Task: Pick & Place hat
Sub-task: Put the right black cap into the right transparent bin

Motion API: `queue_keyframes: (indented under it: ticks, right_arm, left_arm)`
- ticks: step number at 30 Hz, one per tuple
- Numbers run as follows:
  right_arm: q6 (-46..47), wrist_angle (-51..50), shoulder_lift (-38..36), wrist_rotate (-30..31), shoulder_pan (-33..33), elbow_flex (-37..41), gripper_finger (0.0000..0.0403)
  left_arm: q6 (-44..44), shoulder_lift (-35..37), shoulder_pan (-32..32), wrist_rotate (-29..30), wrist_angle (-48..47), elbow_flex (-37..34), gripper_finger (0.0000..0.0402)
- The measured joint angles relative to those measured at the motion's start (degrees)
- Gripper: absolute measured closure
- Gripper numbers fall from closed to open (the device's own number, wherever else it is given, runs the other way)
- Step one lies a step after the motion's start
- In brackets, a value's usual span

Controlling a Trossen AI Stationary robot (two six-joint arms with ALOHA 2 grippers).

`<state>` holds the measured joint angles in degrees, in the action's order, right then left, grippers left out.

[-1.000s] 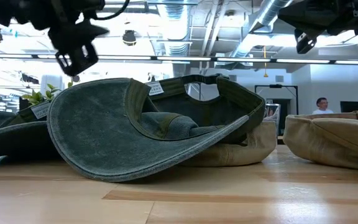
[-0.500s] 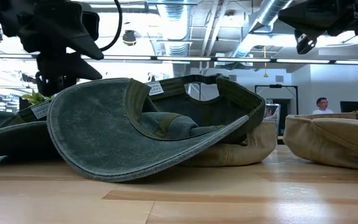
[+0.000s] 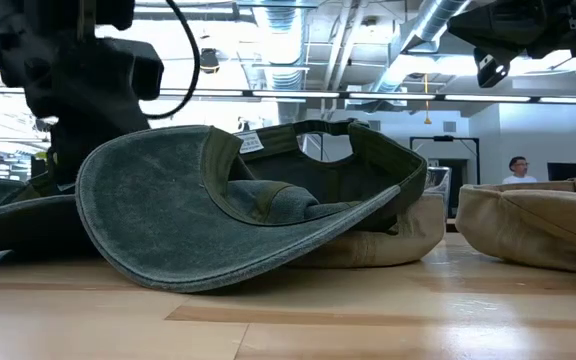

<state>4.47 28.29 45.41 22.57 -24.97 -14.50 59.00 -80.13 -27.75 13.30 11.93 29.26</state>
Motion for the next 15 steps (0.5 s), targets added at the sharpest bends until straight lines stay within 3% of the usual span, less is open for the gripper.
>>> queue_keyframes:
  ticks: [15]
  right_arm:
    - [0.02,-1.33,0.0,0.0,0.0,0.0,0.0403]
  left_arm:
    - [-2.99,4.11,0.25,-1.11,1.12,0.07,0.0266]
